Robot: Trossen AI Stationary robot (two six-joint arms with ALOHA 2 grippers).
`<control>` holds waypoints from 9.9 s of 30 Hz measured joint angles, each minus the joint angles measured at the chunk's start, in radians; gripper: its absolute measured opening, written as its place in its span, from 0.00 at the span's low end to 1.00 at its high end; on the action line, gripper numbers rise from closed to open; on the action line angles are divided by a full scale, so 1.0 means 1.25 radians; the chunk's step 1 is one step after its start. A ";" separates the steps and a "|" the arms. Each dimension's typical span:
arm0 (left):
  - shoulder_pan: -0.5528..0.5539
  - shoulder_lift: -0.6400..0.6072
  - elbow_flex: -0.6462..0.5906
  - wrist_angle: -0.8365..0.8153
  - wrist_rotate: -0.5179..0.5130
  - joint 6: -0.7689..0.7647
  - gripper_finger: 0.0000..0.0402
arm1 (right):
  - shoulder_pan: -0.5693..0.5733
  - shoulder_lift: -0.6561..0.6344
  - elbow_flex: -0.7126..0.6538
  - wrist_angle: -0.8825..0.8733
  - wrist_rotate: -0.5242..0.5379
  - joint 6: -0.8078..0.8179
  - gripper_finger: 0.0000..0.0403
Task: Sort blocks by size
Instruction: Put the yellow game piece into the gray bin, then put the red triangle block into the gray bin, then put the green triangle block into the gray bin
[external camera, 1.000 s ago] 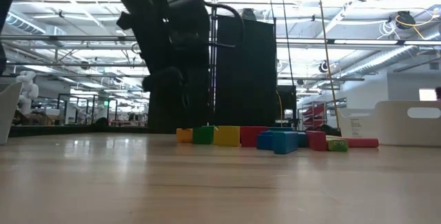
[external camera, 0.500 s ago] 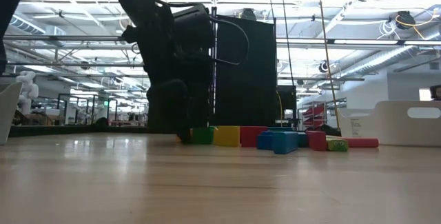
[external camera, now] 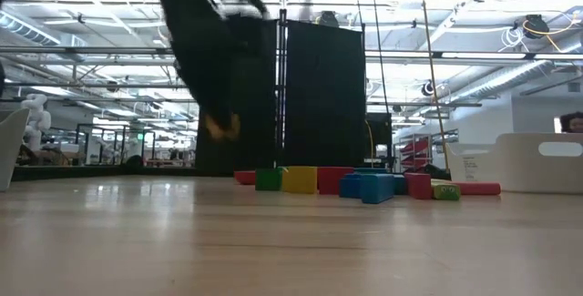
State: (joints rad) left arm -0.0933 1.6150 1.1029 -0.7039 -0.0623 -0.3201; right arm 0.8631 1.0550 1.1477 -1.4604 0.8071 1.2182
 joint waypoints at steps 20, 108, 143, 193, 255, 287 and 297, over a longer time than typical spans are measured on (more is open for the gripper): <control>-0.662 -0.248 -0.015 -0.546 -0.117 -1.094 0.30 | 0.000 0.000 0.000 0.021 0.007 0.000 0.17; 0.304 0.151 -0.146 0.402 -0.051 -0.115 0.39 | 0.000 0.000 0.000 0.027 0.043 0.016 0.17; -0.488 -0.418 -0.148 -0.482 0.108 -1.002 0.30 | 0.000 0.000 0.000 0.030 0.046 0.021 0.17; 0.194 0.061 -0.147 0.437 -0.032 -0.027 0.80 | 0.000 0.000 0.000 0.048 0.047 0.021 0.17; -0.568 -0.371 -0.148 -0.406 0.003 -0.887 0.30 | 0.000 0.000 0.000 -0.004 0.049 0.063 0.17; -0.330 -0.360 -0.148 -0.144 -0.267 -0.688 0.81 | 0.000 0.000 0.000 0.034 0.046 0.063 0.17; -0.030 -0.222 -0.147 0.220 -0.255 -0.229 0.81 | 0.000 0.000 0.000 0.034 0.047 0.064 0.17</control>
State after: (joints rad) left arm -0.1308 1.3379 0.9195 -0.4291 -0.3809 -0.6060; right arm 0.8631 1.0554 1.1473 -1.4181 0.8658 1.2979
